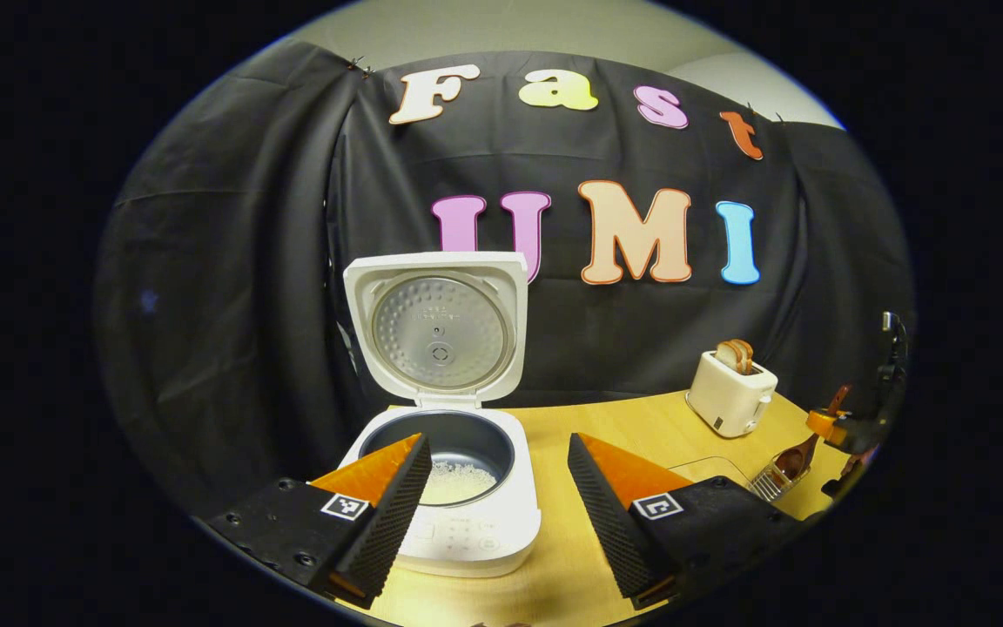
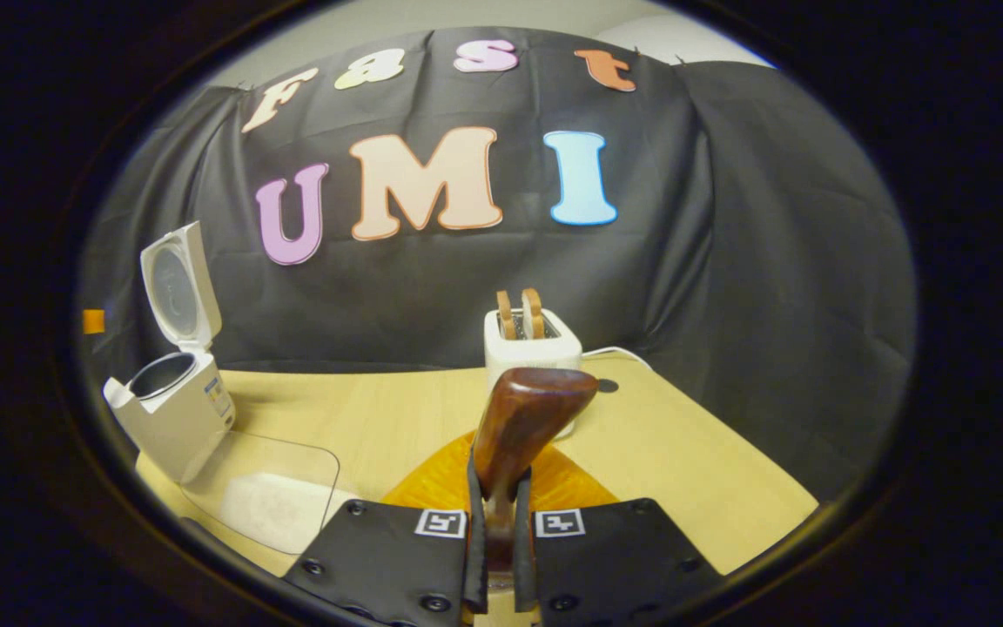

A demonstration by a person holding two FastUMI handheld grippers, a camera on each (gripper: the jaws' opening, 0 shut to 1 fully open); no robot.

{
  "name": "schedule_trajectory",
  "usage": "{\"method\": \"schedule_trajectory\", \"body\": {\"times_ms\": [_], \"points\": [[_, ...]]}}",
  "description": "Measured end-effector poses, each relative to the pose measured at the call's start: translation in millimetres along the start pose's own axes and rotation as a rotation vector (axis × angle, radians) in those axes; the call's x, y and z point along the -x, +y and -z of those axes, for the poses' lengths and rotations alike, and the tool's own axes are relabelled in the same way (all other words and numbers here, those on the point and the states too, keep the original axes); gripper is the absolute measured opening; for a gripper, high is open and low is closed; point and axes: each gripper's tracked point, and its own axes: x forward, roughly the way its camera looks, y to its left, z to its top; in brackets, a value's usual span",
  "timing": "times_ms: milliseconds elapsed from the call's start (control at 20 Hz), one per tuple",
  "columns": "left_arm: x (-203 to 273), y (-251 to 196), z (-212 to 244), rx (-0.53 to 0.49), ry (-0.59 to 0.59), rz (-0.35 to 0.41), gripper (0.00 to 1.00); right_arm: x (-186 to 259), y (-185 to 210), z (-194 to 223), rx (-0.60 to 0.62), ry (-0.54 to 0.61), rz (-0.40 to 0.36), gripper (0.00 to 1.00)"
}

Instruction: Close the left gripper, press the button to open the rice cooker; take a wooden spoon from the chopstick holder with the right hand, scoop a spoonful of rice and pour it into the rice cooker, then put the wooden spoon back into the chopstick holder.

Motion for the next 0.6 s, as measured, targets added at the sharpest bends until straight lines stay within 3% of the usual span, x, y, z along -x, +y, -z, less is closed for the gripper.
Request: {"method": "schedule_trajectory", "body": {"times_ms": [250, 400, 550, 600], "points": [[1, -8, -5, 0.014, -0.006, 0.014, 0.94, 2, 0, 26, -0.014, 0.057, -0.015, 0.16], [0, -10, -11, -0.001, -0.017, 0.027, 0.94, 10, -1, 30, -0.023, 0.078, -0.025, 0.20], [0, -11, -18, 0.001, -0.026, 0.045, 0.94, 17, -2, 24, -0.045, 0.063, -0.021, 0.31], [0, -12, -23, 0.006, -0.034, 0.055, 0.94, 21, -6, 21, -0.046, 0.059, -0.008, 0.29]]}}
